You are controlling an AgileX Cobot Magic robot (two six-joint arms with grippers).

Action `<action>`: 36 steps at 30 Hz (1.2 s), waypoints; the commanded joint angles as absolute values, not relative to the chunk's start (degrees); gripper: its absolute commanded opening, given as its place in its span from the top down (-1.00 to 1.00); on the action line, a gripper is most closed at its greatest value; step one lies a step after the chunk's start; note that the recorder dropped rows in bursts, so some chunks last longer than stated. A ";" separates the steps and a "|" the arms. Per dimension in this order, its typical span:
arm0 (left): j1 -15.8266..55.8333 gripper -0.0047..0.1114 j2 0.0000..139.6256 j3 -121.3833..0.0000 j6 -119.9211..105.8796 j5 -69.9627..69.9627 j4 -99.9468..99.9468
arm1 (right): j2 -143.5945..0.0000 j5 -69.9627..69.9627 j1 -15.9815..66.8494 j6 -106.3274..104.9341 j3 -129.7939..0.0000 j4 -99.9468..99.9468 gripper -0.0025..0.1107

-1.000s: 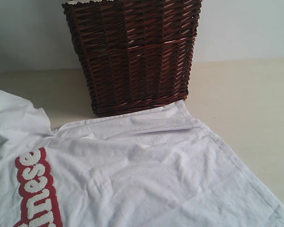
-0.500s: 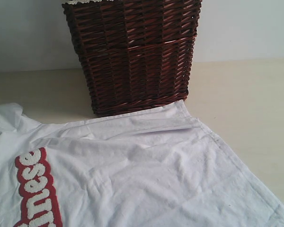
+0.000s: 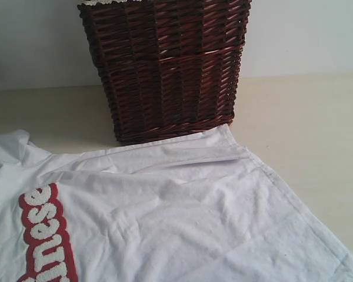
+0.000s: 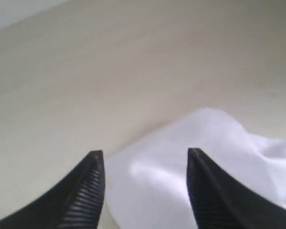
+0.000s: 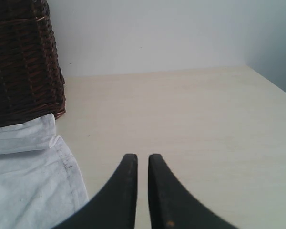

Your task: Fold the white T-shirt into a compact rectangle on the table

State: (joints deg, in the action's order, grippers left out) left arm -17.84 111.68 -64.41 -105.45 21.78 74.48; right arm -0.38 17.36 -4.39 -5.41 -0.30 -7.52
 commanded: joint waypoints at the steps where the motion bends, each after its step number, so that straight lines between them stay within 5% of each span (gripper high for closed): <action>1: -19.20 0.25 103.62 -55.01 -101.51 31.38 67.42 | 0.00 16.66 -4.73 -5.83 0.00 -7.32 0.77; 10: -20.00 0.92 102.96 -42.59 -104.83 23.26 66.71 | 0.00 16.66 -4.73 -5.83 0.00 -7.32 0.77; 28: -20.00 0.92 103.60 -37.89 -106.25 10.84 70.48 | 0.00 16.66 -4.73 -5.83 0.00 -7.32 0.77; 36: -20.00 0.92 103.60 -35.77 -106.25 -5.12 70.09 | 0.00 17.03 -4.73 -5.83 0.00 -7.32 0.77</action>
